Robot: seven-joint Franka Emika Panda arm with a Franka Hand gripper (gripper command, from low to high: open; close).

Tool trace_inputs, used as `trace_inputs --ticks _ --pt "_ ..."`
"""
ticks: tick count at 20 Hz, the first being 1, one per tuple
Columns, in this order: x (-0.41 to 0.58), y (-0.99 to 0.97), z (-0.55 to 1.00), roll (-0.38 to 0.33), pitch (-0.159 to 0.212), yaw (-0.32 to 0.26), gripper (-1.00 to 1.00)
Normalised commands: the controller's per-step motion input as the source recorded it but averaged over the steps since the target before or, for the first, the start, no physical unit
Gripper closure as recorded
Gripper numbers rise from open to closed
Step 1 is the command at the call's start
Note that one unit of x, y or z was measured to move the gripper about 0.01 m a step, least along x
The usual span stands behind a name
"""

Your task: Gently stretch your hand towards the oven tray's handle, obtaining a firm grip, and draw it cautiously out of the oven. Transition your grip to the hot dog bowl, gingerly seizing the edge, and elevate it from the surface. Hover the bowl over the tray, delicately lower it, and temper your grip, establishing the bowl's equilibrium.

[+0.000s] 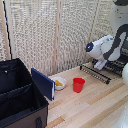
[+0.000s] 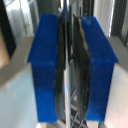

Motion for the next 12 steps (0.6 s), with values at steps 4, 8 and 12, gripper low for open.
trace_inputs --ticks 4,8,12 --pt "0.247 1.0 -0.26 0.0 0.019 0.048 1.0" --pt "0.245 0.99 -0.26 0.0 0.023 0.051 1.0" --pt "0.152 0.83 -0.15 0.014 0.027 0.085 1.0"
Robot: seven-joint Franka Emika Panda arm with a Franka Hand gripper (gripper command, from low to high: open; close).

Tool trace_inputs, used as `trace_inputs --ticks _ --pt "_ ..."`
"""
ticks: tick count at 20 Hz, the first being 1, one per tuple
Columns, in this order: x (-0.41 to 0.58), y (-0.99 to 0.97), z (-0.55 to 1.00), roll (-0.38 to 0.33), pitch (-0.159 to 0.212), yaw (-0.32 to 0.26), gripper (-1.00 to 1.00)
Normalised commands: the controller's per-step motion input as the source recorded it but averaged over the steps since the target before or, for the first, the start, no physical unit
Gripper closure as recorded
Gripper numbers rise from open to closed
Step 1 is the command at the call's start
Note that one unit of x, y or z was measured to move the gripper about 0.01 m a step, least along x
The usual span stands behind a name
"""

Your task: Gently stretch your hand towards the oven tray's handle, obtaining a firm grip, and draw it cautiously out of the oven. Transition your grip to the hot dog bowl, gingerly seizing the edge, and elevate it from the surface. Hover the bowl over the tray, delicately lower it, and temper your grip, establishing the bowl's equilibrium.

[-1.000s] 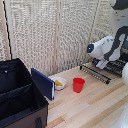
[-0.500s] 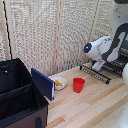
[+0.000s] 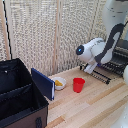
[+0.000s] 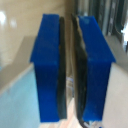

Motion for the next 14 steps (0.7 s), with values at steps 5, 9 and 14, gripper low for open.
trace_inputs --ticks 5,9,14 --pt "0.158 0.29 0.46 -0.006 0.054 0.003 -1.0" --pt "0.235 0.18 0.9 -0.095 0.074 -0.072 -1.0" --pt "0.191 0.12 0.81 -0.049 0.085 -0.102 -1.0"
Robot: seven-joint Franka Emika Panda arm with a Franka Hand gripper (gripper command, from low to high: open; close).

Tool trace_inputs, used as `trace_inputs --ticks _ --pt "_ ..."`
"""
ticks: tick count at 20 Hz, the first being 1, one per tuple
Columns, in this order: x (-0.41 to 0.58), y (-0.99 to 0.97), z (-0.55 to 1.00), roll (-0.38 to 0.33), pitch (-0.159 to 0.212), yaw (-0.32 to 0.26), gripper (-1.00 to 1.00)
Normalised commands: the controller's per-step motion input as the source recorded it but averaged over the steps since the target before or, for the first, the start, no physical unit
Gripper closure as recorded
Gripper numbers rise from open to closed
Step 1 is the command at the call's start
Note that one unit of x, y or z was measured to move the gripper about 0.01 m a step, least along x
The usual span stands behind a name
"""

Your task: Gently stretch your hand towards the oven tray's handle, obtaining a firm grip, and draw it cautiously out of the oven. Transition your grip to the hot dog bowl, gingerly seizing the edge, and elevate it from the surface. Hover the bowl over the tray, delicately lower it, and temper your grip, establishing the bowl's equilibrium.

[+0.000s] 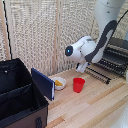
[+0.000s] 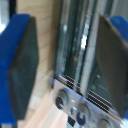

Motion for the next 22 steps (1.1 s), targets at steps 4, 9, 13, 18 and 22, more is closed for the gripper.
trace_inputs --ticks 4,9,13,18,22 --pt "0.228 0.14 0.67 0.06 0.014 -0.162 -1.0" --pt "0.153 0.21 0.46 0.124 -0.059 -0.201 -1.0" --pt "0.036 0.26 0.32 0.188 -0.075 -0.226 -1.0" --pt "-0.005 0.2 0.29 0.206 -0.052 -0.277 -1.0" --pt "-0.007 0.08 0.22 0.19 -0.008 -0.323 -1.0"
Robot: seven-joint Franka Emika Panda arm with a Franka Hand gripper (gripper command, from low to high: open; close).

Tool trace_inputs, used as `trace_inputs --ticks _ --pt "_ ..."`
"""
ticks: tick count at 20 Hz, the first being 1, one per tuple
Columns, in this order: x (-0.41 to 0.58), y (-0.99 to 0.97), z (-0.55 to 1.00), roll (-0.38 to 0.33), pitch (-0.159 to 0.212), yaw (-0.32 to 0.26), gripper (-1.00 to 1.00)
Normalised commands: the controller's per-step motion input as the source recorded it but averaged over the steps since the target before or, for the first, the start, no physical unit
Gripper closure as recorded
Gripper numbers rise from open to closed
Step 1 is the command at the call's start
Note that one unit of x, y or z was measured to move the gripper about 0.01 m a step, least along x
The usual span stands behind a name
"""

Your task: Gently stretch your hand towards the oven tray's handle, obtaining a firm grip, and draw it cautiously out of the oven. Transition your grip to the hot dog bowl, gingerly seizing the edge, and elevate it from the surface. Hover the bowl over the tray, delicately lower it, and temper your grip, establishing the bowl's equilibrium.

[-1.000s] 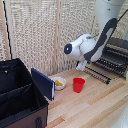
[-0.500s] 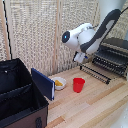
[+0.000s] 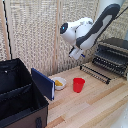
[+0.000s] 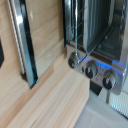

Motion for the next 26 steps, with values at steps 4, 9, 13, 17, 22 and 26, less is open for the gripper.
trace_inputs --ticks 4,9,13,17,22,26 --pt "0.0 0.06 0.11 0.203 0.006 -0.322 -1.0" --pt "0.0 0.07 0.07 0.234 0.003 -0.311 -1.0" --pt "0.0 0.17 0.01 0.236 0.0 -0.28 -1.0" --pt "0.0 0.36 0.0 0.196 0.0 -0.231 -1.0" --pt "0.003 0.44 -0.01 0.189 -0.001 -0.203 -1.0" --pt "0.05 0.55 -0.13 0.179 -0.019 -0.158 -1.0"
